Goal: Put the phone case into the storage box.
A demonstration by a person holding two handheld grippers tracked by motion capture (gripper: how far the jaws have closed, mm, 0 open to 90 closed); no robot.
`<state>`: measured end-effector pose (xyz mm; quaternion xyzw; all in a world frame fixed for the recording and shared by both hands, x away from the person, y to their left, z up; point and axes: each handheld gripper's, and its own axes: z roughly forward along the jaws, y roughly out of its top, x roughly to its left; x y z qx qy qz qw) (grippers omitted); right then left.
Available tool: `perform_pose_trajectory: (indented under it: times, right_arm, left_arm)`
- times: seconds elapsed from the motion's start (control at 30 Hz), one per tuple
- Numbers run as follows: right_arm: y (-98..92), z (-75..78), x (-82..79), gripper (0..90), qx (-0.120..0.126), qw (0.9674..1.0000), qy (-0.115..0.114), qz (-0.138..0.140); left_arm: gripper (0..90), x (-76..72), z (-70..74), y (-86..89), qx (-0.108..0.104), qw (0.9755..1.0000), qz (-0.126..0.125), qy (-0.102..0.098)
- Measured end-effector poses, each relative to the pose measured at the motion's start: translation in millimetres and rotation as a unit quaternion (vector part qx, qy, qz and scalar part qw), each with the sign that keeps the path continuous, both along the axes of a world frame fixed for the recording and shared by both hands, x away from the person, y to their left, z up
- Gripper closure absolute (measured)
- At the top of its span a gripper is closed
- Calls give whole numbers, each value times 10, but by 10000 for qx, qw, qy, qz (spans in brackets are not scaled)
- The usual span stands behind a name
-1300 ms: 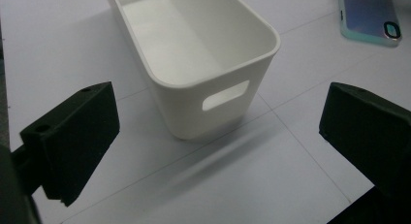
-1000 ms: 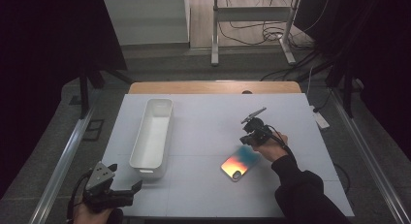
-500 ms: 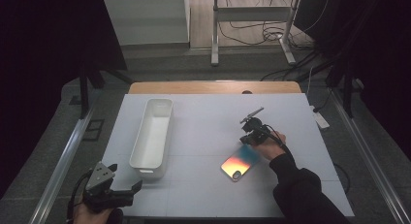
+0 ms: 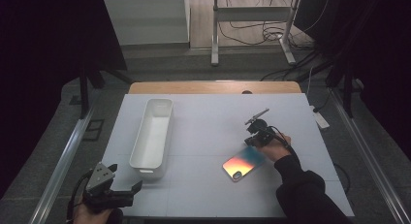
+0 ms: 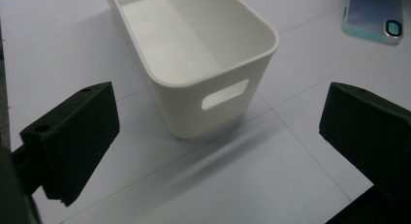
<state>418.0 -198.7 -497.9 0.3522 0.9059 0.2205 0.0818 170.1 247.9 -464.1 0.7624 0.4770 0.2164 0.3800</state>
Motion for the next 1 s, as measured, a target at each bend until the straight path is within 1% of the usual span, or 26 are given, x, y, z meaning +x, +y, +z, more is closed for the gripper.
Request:
perform_pose_trajectory:
  times: [0.23, 0.43, 0.6, 0.7, 1.0]
  right_arm:
    - [-151, 8, -64, 891, 49, 9999, 86, -129]
    - [-253, 12, -127, 891, 56, 9997, 122, -182]
    - [-297, 14, -184, 891, 54, 9997, 135, -194]
    - [-317, 16, -232, 891, 10, 9997, 133, -183]
    - [-405, 18, -340, 891, 31, 9996, 186, -189]
  left_arm:
    - [14, -1, 0, -3, 3, 10000, 1, -5]
    - [15, -2, 1, -9, 29, 10000, -17, -16]
    - [15, -3, 2, -10, 33, 10000, -27, -26]
    - [15, -4, 2, -11, 35, 10000, -29, -30]
    - [15, -6, 3, -15, 45, 10000, -35, -46]
